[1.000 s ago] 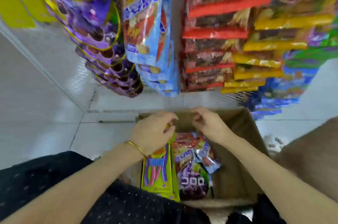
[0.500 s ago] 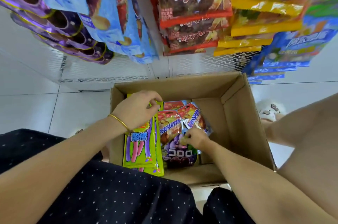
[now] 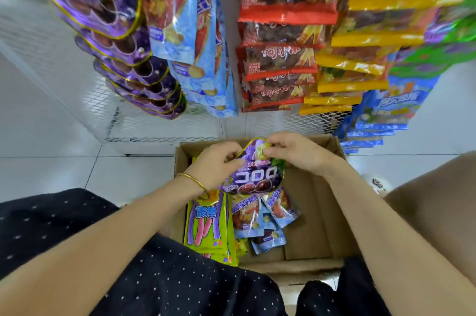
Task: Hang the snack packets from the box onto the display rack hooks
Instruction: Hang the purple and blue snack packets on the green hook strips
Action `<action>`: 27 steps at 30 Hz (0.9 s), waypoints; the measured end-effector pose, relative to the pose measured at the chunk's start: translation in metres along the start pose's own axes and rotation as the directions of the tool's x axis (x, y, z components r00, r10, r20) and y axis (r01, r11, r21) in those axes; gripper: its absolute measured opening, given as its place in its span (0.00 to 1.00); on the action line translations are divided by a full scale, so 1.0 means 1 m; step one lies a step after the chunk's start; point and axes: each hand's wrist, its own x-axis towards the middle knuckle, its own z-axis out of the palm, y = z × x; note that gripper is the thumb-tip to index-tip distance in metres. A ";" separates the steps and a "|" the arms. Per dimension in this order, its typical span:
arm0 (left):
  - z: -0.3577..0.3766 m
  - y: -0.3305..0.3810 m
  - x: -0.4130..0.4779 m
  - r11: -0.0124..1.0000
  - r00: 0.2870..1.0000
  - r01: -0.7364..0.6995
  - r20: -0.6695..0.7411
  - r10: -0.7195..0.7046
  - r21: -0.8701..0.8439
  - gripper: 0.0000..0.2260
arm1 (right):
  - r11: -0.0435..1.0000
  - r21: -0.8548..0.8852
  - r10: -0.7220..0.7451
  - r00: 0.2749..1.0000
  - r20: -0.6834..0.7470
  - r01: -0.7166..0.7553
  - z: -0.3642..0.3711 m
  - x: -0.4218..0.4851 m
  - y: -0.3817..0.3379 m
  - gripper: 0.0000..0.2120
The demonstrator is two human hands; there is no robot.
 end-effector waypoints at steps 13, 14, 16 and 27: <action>-0.184 0.072 -0.082 0.965 0.955 -0.174 -0.273 0.117 -0.194 0.06 | 0.763 -0.422 -0.605 0.770 -0.200 0.490 -0.003 -0.042 -0.186 0.10; -0.202 0.078 -0.087 0.955 0.926 -0.213 -0.355 0.130 -0.206 0.06 | 0.738 -0.434 -0.644 0.732 -0.221 0.518 -0.006 -0.043 -0.200 0.09; -0.236 0.088 -0.089 0.930 0.815 -0.305 -0.561 0.143 -0.206 0.06 | 0.691 -0.446 -0.711 0.644 -0.281 0.569 -0.010 -0.042 -0.231 0.08; -0.383 0.148 -0.003 0.922 0.409 -0.387 -0.897 0.166 -0.006 0.12 | 0.606 -0.412 -0.778 0.402 -0.482 0.680 -0.057 0.030 -0.372 0.17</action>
